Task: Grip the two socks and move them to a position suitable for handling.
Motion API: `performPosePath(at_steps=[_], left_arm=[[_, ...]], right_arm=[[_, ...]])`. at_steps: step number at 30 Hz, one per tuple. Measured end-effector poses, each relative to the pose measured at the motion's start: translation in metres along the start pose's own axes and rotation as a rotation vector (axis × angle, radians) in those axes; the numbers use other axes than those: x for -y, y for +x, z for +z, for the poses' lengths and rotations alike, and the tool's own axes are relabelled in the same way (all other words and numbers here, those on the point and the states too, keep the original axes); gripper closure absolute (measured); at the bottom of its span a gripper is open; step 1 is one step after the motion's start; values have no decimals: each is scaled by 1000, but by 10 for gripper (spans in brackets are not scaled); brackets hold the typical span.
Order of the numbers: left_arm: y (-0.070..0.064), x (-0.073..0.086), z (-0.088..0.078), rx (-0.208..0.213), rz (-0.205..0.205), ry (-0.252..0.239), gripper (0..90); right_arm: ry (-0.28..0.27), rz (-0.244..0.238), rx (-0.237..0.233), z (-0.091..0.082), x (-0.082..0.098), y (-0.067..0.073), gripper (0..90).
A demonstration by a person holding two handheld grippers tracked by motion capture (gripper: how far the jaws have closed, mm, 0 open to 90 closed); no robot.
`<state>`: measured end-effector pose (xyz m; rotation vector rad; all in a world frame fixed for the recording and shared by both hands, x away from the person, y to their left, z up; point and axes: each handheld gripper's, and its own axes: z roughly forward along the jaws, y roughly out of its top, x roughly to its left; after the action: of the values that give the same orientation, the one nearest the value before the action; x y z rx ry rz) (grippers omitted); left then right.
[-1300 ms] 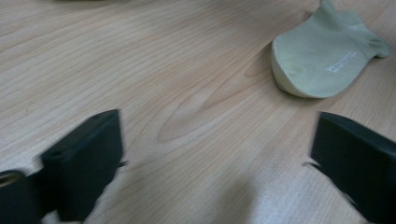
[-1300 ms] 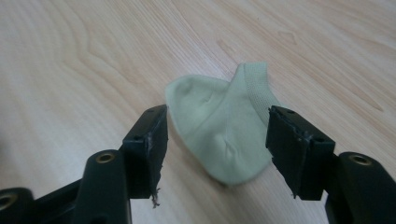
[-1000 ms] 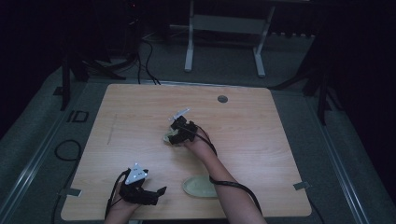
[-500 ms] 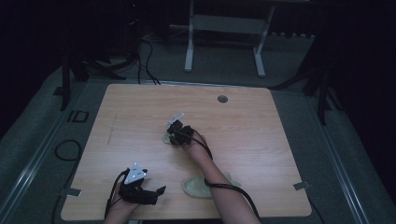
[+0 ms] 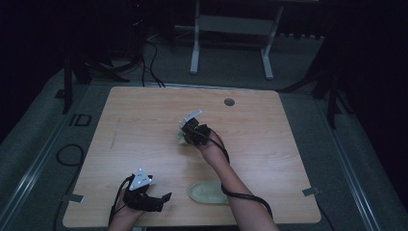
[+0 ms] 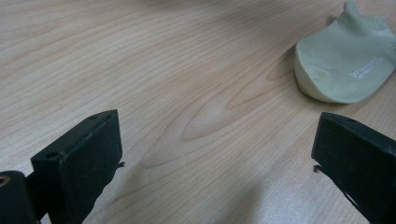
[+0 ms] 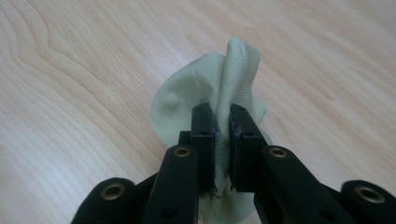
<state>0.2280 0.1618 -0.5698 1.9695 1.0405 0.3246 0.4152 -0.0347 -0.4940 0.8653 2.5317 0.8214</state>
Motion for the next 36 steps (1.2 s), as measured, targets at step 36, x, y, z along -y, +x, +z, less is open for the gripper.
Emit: performPosePath(at_steps=[36], left_arm=[[-9, -5, 7, 4, 15, -1, 20]], right_arm=[[-48, 119, 37, -82, 132, -18, 822]])
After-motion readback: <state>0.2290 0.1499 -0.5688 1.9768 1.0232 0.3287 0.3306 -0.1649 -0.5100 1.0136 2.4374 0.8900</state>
